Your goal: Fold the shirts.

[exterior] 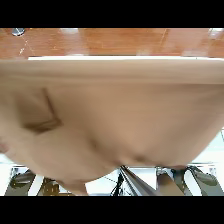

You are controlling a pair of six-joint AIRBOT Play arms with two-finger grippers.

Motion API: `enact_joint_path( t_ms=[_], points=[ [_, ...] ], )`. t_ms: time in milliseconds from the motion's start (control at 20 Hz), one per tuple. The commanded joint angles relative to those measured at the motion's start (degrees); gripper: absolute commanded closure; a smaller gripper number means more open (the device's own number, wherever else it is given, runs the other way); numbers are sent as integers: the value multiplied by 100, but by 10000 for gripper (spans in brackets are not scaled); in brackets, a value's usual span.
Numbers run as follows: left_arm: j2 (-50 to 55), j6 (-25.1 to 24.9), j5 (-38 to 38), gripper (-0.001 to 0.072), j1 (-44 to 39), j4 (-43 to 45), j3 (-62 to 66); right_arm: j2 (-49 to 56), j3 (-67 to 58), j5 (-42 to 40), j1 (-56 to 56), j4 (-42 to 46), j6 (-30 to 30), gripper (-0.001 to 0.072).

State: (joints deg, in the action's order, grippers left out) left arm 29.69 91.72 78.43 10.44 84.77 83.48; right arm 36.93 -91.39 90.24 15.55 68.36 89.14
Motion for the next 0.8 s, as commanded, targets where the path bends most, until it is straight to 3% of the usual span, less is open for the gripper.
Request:
enact_joint_path(
  t_ms=[0, 150, 350, 500, 750],
  points=[
    [706, -173, -391, 690, -37, -356, -1088, 264, 1587, -1156, -7, -57, -317, 685],
    [1847, -321, -1392, 690, -92, -1034, -1469, 1213, 2358, -2258, -9, -387, -697, 685],
    [3484, -319, -2411, 689, -245, -1403, -1215, 3161, 2197, -3040, -7, -1687, -1392, 685],
    [4546, -313, -2669, 689, -341, -1641, -844, 4614, 1344, -3036, -103, -1843, -1392, 685],
    [5676, -295, -2691, 689, -363, -2251, -527, 6227, -94, -2782, -262, -1851, -822, 685]
  ],
)
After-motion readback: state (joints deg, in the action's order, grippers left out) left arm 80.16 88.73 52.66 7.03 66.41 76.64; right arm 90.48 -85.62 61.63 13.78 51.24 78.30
